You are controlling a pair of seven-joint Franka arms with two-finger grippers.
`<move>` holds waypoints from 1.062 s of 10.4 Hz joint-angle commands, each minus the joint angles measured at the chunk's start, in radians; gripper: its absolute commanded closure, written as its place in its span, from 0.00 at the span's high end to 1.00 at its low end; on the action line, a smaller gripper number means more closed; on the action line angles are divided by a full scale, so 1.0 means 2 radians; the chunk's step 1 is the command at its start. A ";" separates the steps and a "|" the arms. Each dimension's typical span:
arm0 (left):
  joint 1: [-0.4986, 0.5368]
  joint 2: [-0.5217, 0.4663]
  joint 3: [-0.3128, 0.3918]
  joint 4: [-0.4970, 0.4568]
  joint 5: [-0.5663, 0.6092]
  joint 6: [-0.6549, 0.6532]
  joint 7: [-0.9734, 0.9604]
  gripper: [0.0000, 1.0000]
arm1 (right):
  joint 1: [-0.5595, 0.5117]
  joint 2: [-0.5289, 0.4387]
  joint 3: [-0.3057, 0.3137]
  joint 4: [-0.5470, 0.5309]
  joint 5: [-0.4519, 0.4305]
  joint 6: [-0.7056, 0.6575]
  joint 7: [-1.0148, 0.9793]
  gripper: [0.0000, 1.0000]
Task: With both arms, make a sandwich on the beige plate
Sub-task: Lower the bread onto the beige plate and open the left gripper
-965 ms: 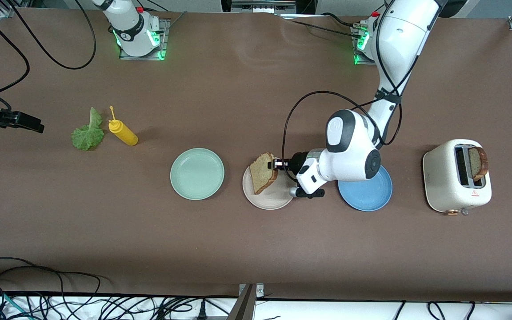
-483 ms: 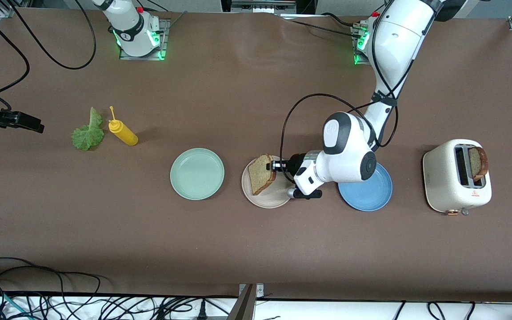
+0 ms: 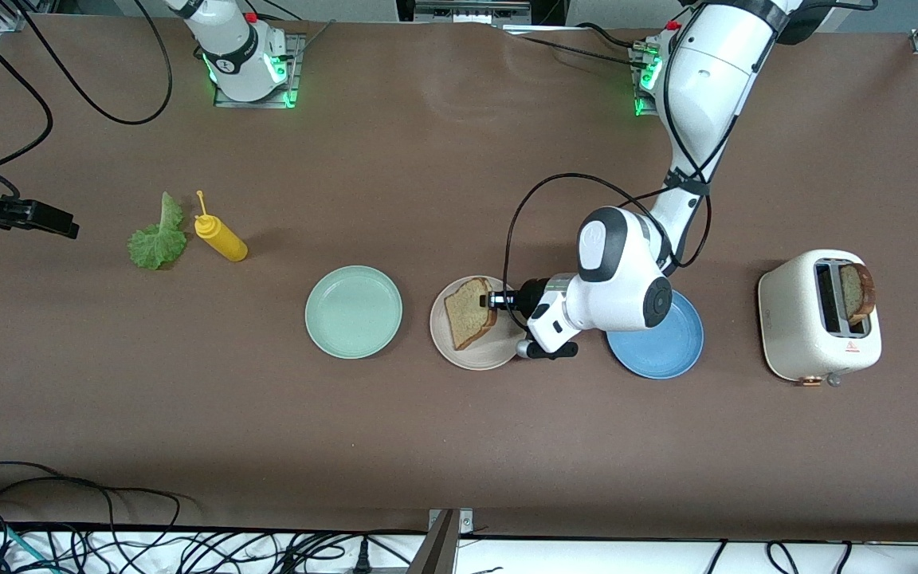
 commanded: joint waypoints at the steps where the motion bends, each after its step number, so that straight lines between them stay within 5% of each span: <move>1: 0.006 0.018 0.003 0.014 -0.022 0.007 0.016 0.00 | -0.003 -0.004 0.000 -0.001 0.008 0.002 -0.008 1.00; 2: 0.013 0.020 0.004 0.013 -0.021 0.006 0.016 0.27 | -0.003 -0.004 0.000 -0.001 0.008 0.002 -0.008 1.00; 3: 0.016 0.020 0.004 0.012 -0.021 0.006 0.021 0.99 | -0.003 -0.004 0.000 -0.002 0.008 0.002 -0.008 1.00; 11: 0.038 0.005 0.035 0.003 -0.014 0.006 0.031 1.00 | -0.002 -0.004 0.002 -0.005 0.011 0.003 -0.007 1.00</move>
